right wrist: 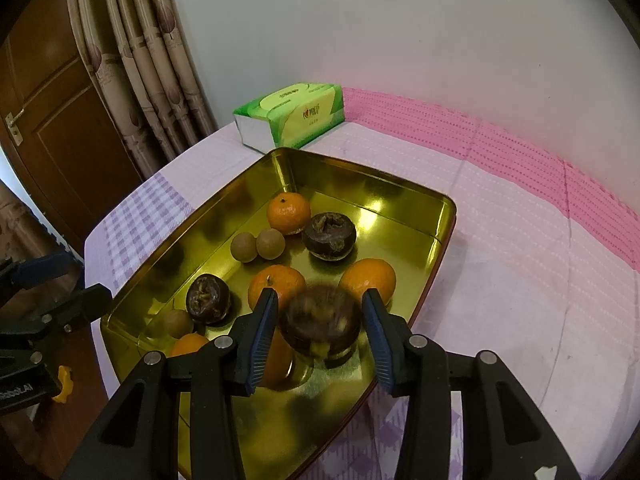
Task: Organize fruits
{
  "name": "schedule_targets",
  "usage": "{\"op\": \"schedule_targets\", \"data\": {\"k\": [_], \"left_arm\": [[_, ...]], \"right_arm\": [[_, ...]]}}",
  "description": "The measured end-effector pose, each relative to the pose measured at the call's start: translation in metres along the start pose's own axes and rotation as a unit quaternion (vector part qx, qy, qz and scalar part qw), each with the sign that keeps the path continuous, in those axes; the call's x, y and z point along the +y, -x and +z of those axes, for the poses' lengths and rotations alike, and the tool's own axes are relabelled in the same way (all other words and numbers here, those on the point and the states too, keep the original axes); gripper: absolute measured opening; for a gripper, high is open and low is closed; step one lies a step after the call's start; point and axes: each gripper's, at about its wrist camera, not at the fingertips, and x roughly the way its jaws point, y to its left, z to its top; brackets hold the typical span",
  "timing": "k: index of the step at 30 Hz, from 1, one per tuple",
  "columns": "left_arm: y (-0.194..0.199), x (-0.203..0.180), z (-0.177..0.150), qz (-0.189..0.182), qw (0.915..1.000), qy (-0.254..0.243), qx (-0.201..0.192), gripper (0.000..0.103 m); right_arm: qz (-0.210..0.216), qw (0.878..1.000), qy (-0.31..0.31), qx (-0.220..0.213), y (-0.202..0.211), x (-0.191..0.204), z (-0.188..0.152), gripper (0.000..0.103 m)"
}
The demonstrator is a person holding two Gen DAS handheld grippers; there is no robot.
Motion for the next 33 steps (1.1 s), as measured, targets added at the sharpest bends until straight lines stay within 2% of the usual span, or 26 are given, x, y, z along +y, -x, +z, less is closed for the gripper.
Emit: {"op": "schedule_targets", "data": {"k": [6, 12, 16, 19, 25, 27, 29, 33], "left_arm": [[0.001, -0.001, 0.0, 0.003, 1.0, -0.006, -0.004, 0.071], [0.005, 0.0, 0.001, 0.0, 0.9999, -0.003, -0.011, 0.071], [0.016, 0.0, 0.003, 0.003, 0.9993, 0.003, -0.036, 0.071], [0.027, 0.001, 0.004, -0.015, 0.9985, 0.01, -0.052, 0.071], [0.056, -0.008, 0.005, -0.022, 0.9958, -0.011, -0.088, 0.071], [0.067, -0.011, 0.006, -0.027, 0.9947, -0.015, -0.098, 0.074], [0.081, -0.012, 0.006, -0.035, 0.9928, -0.017, -0.113, 0.081], [0.11, -0.015, 0.006, -0.026, 0.9869, -0.018, -0.158, 0.09]], "right_arm": [[0.0, 1.0, 0.004, -0.015, 0.008, 0.003, 0.006, 0.042], [-0.006, 0.998, 0.023, -0.052, 0.031, 0.017, 0.008, 0.045], [-0.015, 0.996, 0.033, -0.081, 0.053, 0.026, 0.002, 0.054], [-0.025, 0.994, 0.042, -0.102, 0.072, 0.029, -0.004, 0.058], [-0.036, 0.99, 0.056, -0.124, 0.105, 0.033, -0.015, 0.061], [-0.038, 0.989, 0.055, -0.132, 0.115, 0.031, -0.018, 0.061], [-0.042, 0.988, 0.055, -0.14, 0.124, 0.03, -0.021, 0.061], [-0.051, 0.984, 0.053, -0.163, 0.146, 0.03, -0.024, 0.066]]}}
